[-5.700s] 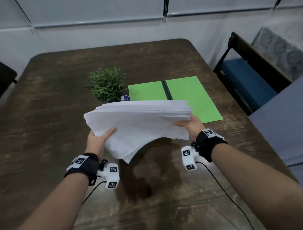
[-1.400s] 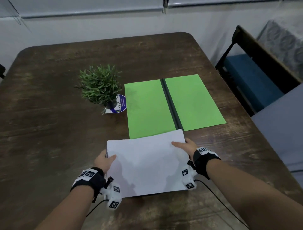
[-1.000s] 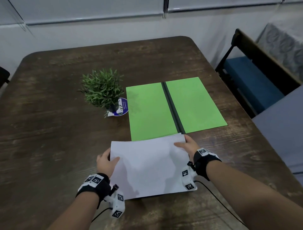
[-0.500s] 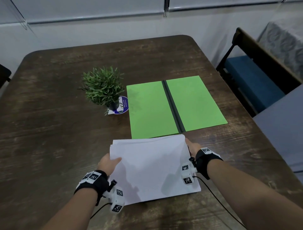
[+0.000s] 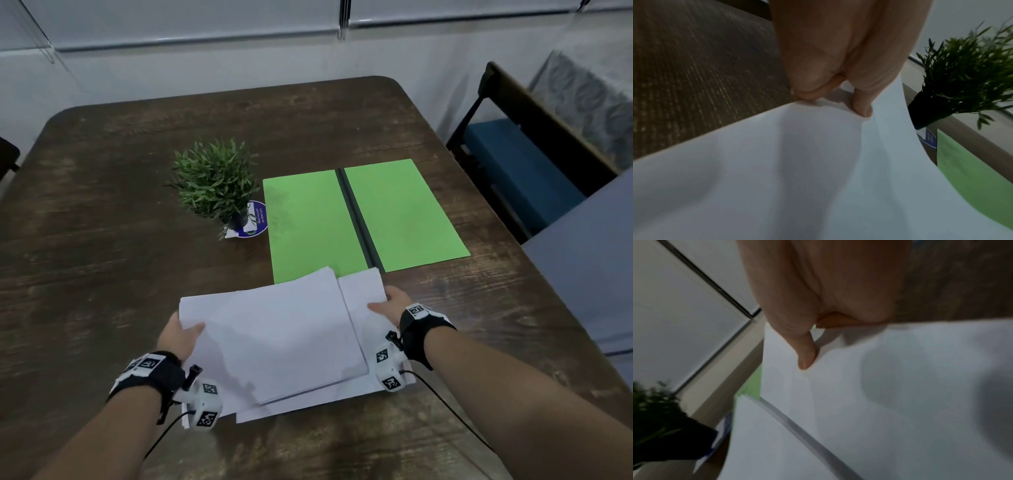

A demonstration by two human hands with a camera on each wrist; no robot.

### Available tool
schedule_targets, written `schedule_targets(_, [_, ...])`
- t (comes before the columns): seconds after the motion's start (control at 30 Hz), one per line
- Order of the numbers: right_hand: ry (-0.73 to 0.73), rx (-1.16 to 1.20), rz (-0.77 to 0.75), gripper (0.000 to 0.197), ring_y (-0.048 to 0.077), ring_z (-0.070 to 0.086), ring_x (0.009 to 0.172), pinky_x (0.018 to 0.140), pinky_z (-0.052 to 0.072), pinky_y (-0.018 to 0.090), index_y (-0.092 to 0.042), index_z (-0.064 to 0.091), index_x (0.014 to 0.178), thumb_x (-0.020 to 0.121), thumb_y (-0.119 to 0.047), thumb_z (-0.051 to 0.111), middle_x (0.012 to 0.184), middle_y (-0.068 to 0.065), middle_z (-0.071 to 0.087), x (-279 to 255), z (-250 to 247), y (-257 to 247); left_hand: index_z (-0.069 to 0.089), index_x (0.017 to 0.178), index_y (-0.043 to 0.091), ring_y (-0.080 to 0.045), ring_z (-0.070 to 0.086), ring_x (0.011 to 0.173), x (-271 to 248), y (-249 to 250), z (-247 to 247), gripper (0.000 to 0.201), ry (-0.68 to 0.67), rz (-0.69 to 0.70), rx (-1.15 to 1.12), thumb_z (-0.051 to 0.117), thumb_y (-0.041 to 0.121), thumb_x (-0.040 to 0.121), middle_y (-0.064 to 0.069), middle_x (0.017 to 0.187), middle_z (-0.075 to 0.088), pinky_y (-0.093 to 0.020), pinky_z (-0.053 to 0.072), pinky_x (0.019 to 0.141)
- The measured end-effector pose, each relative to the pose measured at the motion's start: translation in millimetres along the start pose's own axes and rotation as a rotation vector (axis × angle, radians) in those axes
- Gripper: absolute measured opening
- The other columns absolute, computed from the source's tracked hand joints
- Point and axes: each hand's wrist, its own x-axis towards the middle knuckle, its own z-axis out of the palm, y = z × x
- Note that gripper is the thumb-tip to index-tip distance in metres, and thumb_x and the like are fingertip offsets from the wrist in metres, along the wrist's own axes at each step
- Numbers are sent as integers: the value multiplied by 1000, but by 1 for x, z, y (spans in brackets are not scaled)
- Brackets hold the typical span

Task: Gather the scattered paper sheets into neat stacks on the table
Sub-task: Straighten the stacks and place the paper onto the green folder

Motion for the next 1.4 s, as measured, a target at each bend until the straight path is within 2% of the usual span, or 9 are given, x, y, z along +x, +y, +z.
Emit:
schedule_targets(0.13, [128,-175,-171,46,30,51,123,101,40,40,-9,40,139,96,-8,53,137,9,50,-33,-35,-76,53,124,11,-33,61,105,-7,6,3,38,26,3,23,64,15,87,-12,115,65,-45,47,95])
schedule_targets(0.3, [350,-486,-485,29,34,57,108,88,44,36,-14,46,123,95,-14,52,116,15,58,-60,-93,-172,51,121,-1,-38,58,108,-18,15,14,41,62,-71,32,66,15,87,-21,119,61,-40,46,92])
schedule_targets(0.5, [544,-302,-727,15,29,59,93,79,46,33,-20,49,100,88,-15,57,100,8,62,-81,-133,-252,42,135,-7,-38,55,112,-16,18,8,87,-52,-259,-20,47,65,87,-25,129,53,-41,44,97])
schedule_targets(0.67, [382,126,-770,25,22,66,90,84,52,34,-33,58,93,77,-15,64,98,0,68,-73,-129,-264,63,115,8,-33,64,80,-27,18,3,96,-203,-403,-589,22,86,77,-19,90,70,-36,49,68])
schedule_targets(0.83, [100,234,-539,23,13,66,71,66,56,28,-12,57,102,86,3,63,108,13,66,-30,-62,-202,49,134,7,-37,52,119,-36,17,-11,122,-341,-458,-759,2,95,63,-22,131,54,-48,40,92])
schedule_targets(0.93, [-19,72,-371,27,23,68,83,85,56,41,-6,59,112,86,-3,67,112,15,68,3,-14,-139,48,135,11,-35,47,126,-33,10,-14,119,-360,-454,-791,7,96,63,-16,134,52,-48,37,97])
schedule_targets(1.1, [-76,47,-227,25,27,67,93,89,53,43,-13,58,110,87,-8,66,110,11,68,31,39,-70,51,135,20,-32,56,120,-26,5,-10,104,-388,-378,-495,56,88,56,-11,132,57,-49,38,103])
schedule_targets(1.27, [-137,144,-237,29,23,68,91,83,53,37,-15,58,117,90,-6,63,112,6,68,32,36,-73,49,131,6,-36,54,116,-8,-13,-8,63,-269,-309,-401,75,32,81,-19,140,46,-50,40,102])
schedule_targets(1.4, [-138,167,-247,33,18,68,84,65,54,27,-9,58,122,90,-3,62,113,11,68,33,9,-89,57,110,-5,-29,60,92,-13,-11,-7,18,-204,-218,-237,54,-5,91,-24,119,61,-37,48,81])
